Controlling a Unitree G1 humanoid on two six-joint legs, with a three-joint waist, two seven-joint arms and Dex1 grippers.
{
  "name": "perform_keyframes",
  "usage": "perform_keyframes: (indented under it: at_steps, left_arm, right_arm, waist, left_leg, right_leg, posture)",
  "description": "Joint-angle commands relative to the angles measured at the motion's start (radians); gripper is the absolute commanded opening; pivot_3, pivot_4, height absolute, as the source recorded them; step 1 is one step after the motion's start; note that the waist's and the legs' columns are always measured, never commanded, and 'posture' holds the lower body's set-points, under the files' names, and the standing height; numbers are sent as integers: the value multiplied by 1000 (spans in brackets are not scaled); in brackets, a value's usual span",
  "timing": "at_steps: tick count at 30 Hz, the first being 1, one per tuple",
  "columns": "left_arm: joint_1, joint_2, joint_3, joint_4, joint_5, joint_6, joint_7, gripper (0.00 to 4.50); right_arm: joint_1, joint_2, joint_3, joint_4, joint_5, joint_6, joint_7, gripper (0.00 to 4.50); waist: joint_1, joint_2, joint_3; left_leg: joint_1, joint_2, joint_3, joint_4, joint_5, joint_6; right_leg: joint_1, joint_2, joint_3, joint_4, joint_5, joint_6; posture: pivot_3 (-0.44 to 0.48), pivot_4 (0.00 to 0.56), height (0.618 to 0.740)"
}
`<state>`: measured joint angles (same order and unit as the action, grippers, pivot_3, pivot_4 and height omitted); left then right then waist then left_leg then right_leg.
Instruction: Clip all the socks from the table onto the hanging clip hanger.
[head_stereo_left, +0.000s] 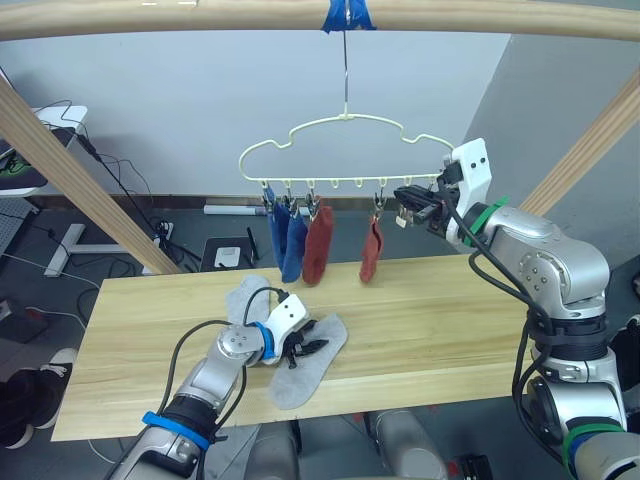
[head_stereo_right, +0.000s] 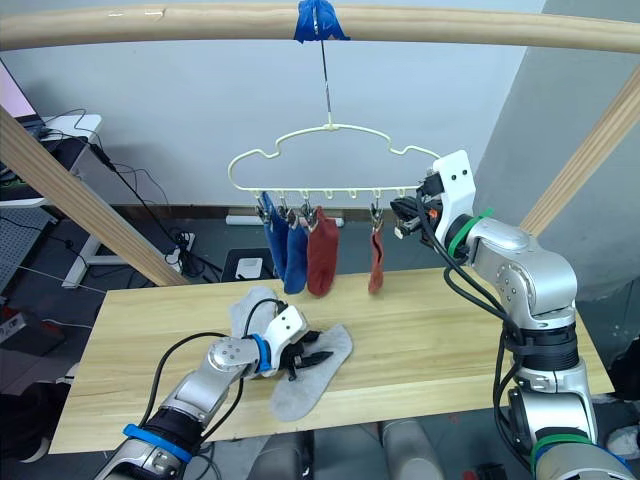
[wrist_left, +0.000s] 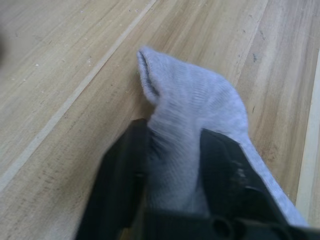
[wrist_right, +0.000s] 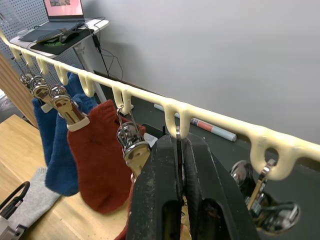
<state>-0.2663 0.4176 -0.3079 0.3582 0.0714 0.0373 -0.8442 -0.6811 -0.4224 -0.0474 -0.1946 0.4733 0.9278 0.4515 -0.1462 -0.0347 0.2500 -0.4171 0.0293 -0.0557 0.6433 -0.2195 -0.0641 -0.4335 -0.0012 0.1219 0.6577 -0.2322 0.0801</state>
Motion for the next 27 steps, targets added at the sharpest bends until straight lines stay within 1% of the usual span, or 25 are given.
perform_keyframes:
  at_steps: [1,3,4,6,9,12,13,16,18,23,27]
  left_arm:
    - [24,11,-8,-7,6,-8,-10,729]
    - [28,11,5,-25,-10,-10,-14,164]
    - [29,9,11,-37,-21,-6,-18,8]
    - [24,5,22,-59,-39,-8,-24,8]
    - [13,3,26,-92,-60,21,-44,8]
    - [6,-8,44,-169,-128,60,-87,8]
    - [5,-19,60,-203,-171,95,-96,8]
    - [-12,-38,111,-364,-374,246,-186,8]
    - [-37,-57,140,-414,-449,294,-193,8]
    - [-85,-101,152,-431,-502,322,-174,8]
    - [-98,-120,151,-447,-517,345,-154,8]
  right_arm:
    - [14,-17,-15,5,-7,18,-11,0]
    - [14,-16,-19,12,-5,18,-9,0]
    - [13,-17,-22,14,-3,19,-8,0]
    - [8,-24,-27,18,1,24,-2,0]
    - [1,-65,-2,14,4,24,55,0]
    - [-7,-117,12,4,31,54,121,0]
    - [-9,-134,15,0,42,65,140,0]
    - [-21,-161,-37,2,156,204,193,0]
    - [-27,-171,-57,9,195,246,209,0]
    - [-97,-62,-221,69,329,446,105,0]
    - [-111,-35,-267,59,372,513,70,0]
  waist:
    - [0,0,0]
    - [0,0,0]
    - [0,0,0]
    - [1,0,0]
    - [2,0,0]
    - [2,0,0]
    - [2,0,0]
    - [3,0,0]
    - [5,0,0]
    - [-3,0,0]
    - [-3,0,1]
  left_leg:
    - [0,0,0,0,0,0]
    - [0,0,0,0,0,0]
    - [0,0,0,0,0,0]
    - [0,0,0,0,0,0]
    - [0,0,0,0,0,0]
    - [-1,0,0,0,0,0]
    - [-1,0,0,-1,0,0]
    - [-1,0,0,-1,0,0]
    - [-1,0,0,-1,0,0]
    - [0,0,0,0,0,0]
    - [-1,0,0,-1,0,0]
  right_leg:
    - [0,0,0,0,0,0]
    - [0,0,0,0,0,0]
    - [0,0,0,0,0,0]
    - [0,0,0,0,0,0]
    - [0,0,0,0,0,0]
    - [0,0,0,-1,0,0]
    - [0,0,0,-1,0,0]
    - [0,0,0,-1,0,0]
    - [0,0,0,-1,0,0]
    - [0,0,0,-1,0,0]
    - [0,1,0,-2,0,0]
  posture:
    - [-214,236,740]
    - [-213,236,740]
    - [-213,236,740]
    - [-211,239,740]
    - [-210,241,740]
    - [-210,241,740]
    - [-212,241,740]
    - [-214,241,740]
    - [-215,242,740]
    - [-215,239,740]
    - [-215,239,740]
